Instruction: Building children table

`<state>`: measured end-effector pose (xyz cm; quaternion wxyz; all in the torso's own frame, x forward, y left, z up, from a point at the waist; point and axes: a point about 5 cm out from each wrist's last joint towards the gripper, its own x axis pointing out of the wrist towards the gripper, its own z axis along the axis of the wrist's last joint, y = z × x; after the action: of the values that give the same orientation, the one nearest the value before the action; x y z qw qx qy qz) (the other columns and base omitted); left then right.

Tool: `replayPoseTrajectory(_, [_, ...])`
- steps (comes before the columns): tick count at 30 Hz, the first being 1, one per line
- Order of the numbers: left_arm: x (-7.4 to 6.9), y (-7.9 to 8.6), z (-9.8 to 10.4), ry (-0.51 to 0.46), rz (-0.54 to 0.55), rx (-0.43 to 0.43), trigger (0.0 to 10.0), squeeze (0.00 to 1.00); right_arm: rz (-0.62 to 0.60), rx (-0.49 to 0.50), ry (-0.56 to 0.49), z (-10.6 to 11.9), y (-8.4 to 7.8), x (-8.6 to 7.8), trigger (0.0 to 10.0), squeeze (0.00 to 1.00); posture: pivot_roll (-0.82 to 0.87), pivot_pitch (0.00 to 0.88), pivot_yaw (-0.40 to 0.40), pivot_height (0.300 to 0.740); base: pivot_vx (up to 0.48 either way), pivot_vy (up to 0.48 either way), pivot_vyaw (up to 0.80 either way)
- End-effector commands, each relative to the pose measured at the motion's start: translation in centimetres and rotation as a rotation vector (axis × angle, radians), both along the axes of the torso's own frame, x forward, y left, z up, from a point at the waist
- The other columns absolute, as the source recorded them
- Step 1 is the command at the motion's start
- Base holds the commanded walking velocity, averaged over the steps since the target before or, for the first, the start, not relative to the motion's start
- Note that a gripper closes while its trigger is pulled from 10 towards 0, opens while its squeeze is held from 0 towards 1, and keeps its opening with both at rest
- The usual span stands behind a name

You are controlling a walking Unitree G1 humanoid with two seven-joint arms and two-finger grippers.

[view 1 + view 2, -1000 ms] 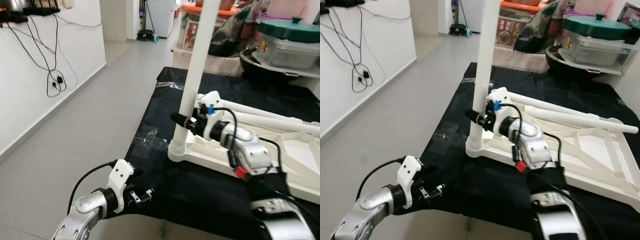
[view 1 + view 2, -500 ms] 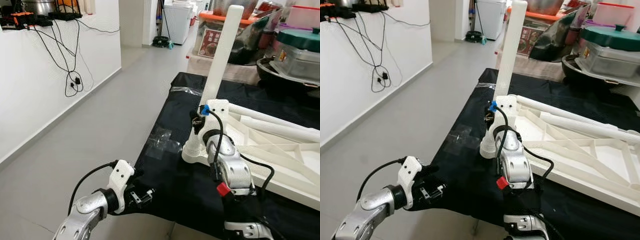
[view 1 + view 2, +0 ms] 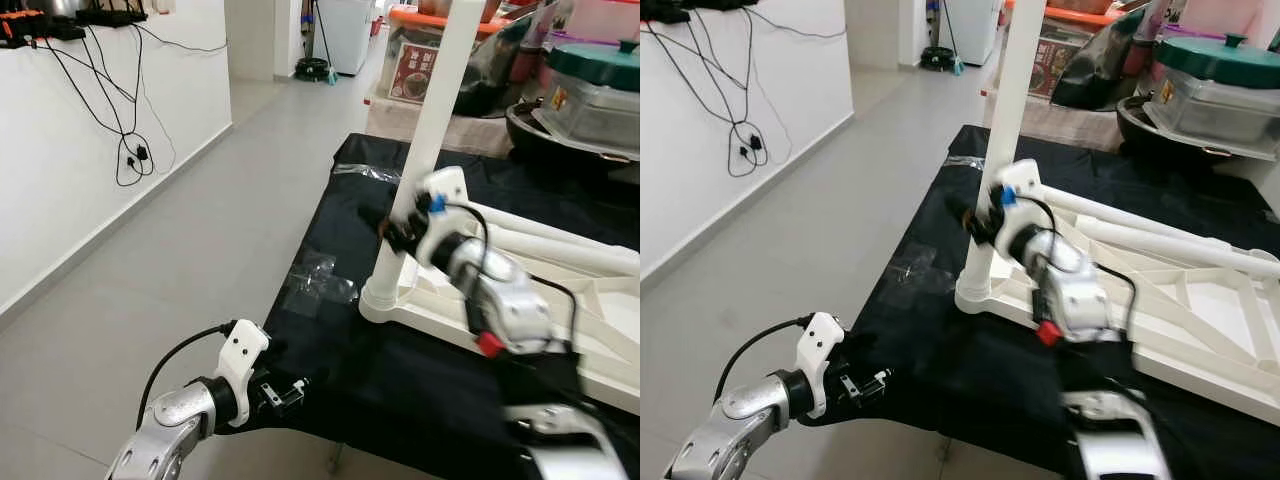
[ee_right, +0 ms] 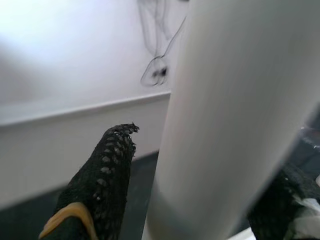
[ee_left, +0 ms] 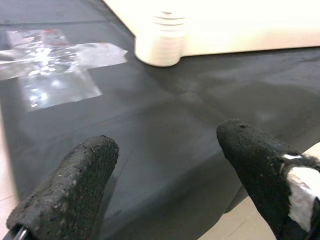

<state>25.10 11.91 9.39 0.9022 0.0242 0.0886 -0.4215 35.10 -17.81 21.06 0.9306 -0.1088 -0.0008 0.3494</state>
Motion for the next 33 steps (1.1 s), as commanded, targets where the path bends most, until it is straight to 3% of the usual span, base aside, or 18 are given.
replayPoseTrajectory(1, [0.0,0.0,-0.1,-0.001,-0.001,0.007,10.0,0.00,0.114,-0.051,0.050,-1.4,0.7,-0.4,10.0,0.00,0.03,0.000,-0.112,0.740,0.000,0.000,0.00])
replayPoseTrajectory(3, [0.0,-0.1,-0.2,0.000,-0.002,0.007,10.0,0.00,0.133,-0.063,0.063,-1.8,0.6,-0.4,10.0,0.00,0.03,0.000,-0.112,0.740,0.000,0.000,0.00])
replayPoseTrajectory(4, [-0.1,-0.1,-0.2,0.000,-0.002,0.006,10.0,0.00,0.144,-0.057,0.075,-2.0,0.4,-0.3,6.5,0.00,0.04,0.000,-0.115,0.740,0.000,0.000,0.00])
replayPoseTrajectory(6, [-0.1,-0.1,-0.2,0.001,-0.003,0.005,10.0,0.00,0.149,-0.051,0.081,-2.1,0.3,-0.1,6.5,0.00,0.04,0.000,-0.115,0.740,0.000,0.000,0.00])
replayPoseTrajectory(7, [-0.1,-0.1,-0.2,0.001,-0.003,0.005,10.0,0.00,0.152,-0.038,0.106,-2.4,0.1,0.0,0.0,0.00,0.04,0.000,-0.115,0.740,0.000,0.000,0.00])
replayPoseTrajectory(10, [-0.1,-0.1,-0.2,0.000,-0.003,0.007,10.0,0.00,0.100,-0.015,0.106,-2.5,-0.4,0.6,0.0,0.00,0.04,0.000,-0.116,0.740,0.000,0.000,0.00])
replayPoseTrajectory(12, [-0.1,0.0,-0.2,0.000,-0.002,0.009,10.0,0.00,-0.027,-0.009,0.100,-2.5,-0.9,1.5,0.0,0.00,0.04,0.000,-0.114,0.740,0.000,0.000,0.00])
replayPoseTrajectory(13, [-0.1,0.0,-0.2,0.001,-0.003,0.009,10.0,0.00,-0.150,0.003,0.098,-2.6,-1.2,2.2,0.0,0.00,0.04,0.000,-0.112,0.740,0.000,0.000,0.00])
replayPoseTrajectory(14, [-0.2,0.0,-0.3,0.003,-0.005,0.009,10.0,0.00,-0.506,0.101,0.118,-3.0,-2.6,3.3,0.0,0.00,0.03,0.000,-0.110,0.740,0.000,0.000,0.00])
replayPoseTrajectory(15, [-0.2,0.0,-0.3,0.003,-0.005,0.009,10.0,0.00,-0.506,0.101,0.118,-3.0,-2.6,3.3,0.0,0.00,0.03,0.000,-0.110,0.740,0.000,0.000,0.00])
replayPoseTrajectory(17, [-0.2,-0.2,-0.3,0.004,-0.008,0.007,10.0,0.00,-0.821,0.192,0.182,-4.8,-4.1,3.0,0.0,0.00,0.03,0.000,-0.108,0.740,0.000,0.000,0.00])
replayPoseTrajectory(18, [-0.2,-0.3,-0.3,0.005,-0.010,0.007,10.0,0.00,-0.923,0.214,0.215,-5.8,-4.6,2.6,0.0,0.00,0.03,0.000,-0.108,0.740,0.000,0.000,0.00])
replayPoseTrajectory(25, [-0.1,-0.4,-0.2,0.003,-0.014,0.005,10.0,0.00,-1.056,0.208,0.246,-7.9,-4.2,1.2,0.0,0.00,0.03,0.000,-0.105,0.740,0.000,0.000,0.00])
replayPoseTrajectory(28, [0.0,-0.4,-0.2,0.002,-0.015,0.004,10.0,0.00,-1.064,0.194,0.253,-8.5,-2.5,0.4,0.0,0.00,0.03,0.000,-0.104,0.740,0.000,0.000,0.00])
replayPoseTrajectory(29, [0.0,-0.3,-0.2,0.002,-0.015,0.007,10.0,0.00,-1.029,0.186,0.259,-8.5,-1.1,0.1,0.0,0.00,0.03,0.000,-0.109,0.740,0.000,0.000,0.00])
replayPoseTrajectory(32, [0.0,-0.3,-0.2,0.002,-0.014,0.008,10.0,0.00,-1.018,0.179,0.264,-8.5,0.0,-0.1,0.0,0.00,0.03,0.000,-0.109,0.740,0.000,0.000,0.00])
replayPoseTrajectory(33, [0.1,-0.3,-0.2,0.001,-0.013,0.006,10.0,0.00,-0.983,0.155,0.279,-8.5,0.7,0.2,10.0,0.00,0.03,0.000,-0.114,0.740,0.000,0.000,0.00])
